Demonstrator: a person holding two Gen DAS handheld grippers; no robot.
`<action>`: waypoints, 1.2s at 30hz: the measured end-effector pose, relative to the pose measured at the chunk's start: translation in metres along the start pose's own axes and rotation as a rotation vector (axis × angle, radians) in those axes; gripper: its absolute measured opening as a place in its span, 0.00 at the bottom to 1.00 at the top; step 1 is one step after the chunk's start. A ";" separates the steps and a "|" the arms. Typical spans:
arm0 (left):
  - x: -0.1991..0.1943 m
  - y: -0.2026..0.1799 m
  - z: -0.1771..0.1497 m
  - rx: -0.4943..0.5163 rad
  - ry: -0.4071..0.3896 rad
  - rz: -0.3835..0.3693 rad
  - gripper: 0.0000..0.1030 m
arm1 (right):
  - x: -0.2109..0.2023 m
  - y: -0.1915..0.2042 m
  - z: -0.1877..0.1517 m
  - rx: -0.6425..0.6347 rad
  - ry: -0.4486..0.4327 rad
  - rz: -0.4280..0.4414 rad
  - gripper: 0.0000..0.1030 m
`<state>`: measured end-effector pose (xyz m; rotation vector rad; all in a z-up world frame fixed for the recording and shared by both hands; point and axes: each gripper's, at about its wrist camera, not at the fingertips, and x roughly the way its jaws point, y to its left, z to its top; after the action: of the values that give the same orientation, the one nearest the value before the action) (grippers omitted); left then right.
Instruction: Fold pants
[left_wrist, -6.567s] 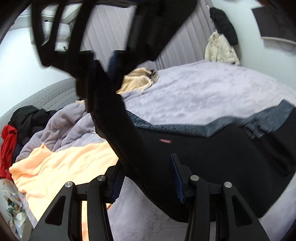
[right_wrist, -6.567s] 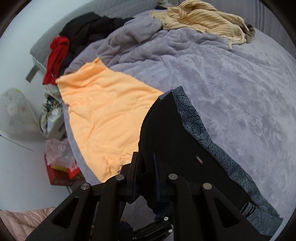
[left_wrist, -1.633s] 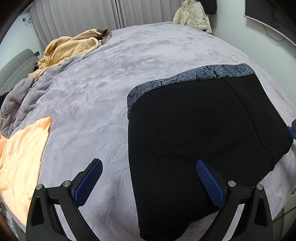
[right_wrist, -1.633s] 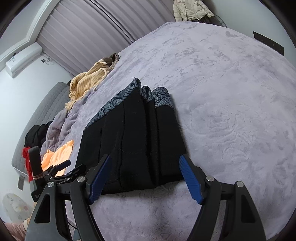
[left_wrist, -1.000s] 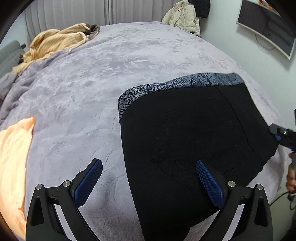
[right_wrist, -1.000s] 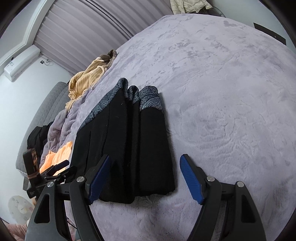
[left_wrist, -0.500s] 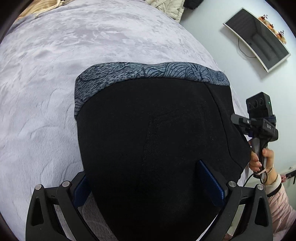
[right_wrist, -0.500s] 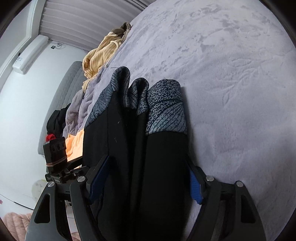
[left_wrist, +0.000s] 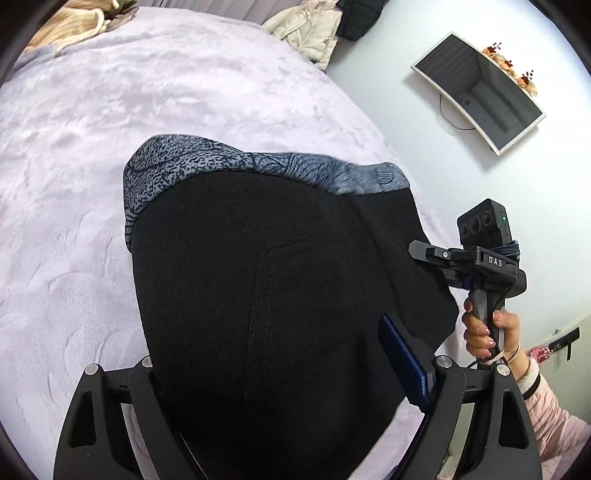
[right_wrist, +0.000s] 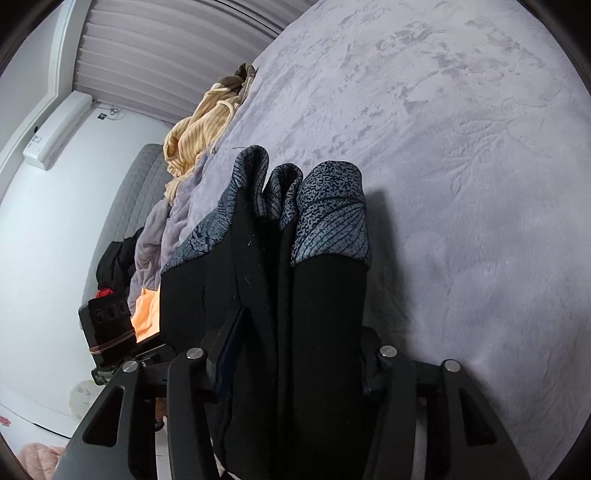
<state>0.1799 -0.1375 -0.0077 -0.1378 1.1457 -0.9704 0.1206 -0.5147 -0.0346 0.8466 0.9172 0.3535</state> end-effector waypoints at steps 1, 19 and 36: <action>-0.005 0.001 0.002 -0.010 -0.005 -0.011 0.87 | -0.004 0.004 -0.002 0.003 -0.007 0.006 0.48; -0.102 0.003 -0.019 -0.019 -0.113 0.090 0.86 | 0.030 0.118 -0.081 -0.023 0.051 0.156 0.47; -0.137 0.075 -0.048 -0.109 -0.236 0.537 0.87 | 0.017 0.143 -0.118 -0.112 -0.145 -0.218 0.28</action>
<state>0.1744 0.0227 0.0254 -0.0260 0.9467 -0.4042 0.0453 -0.3562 0.0280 0.6536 0.8368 0.1509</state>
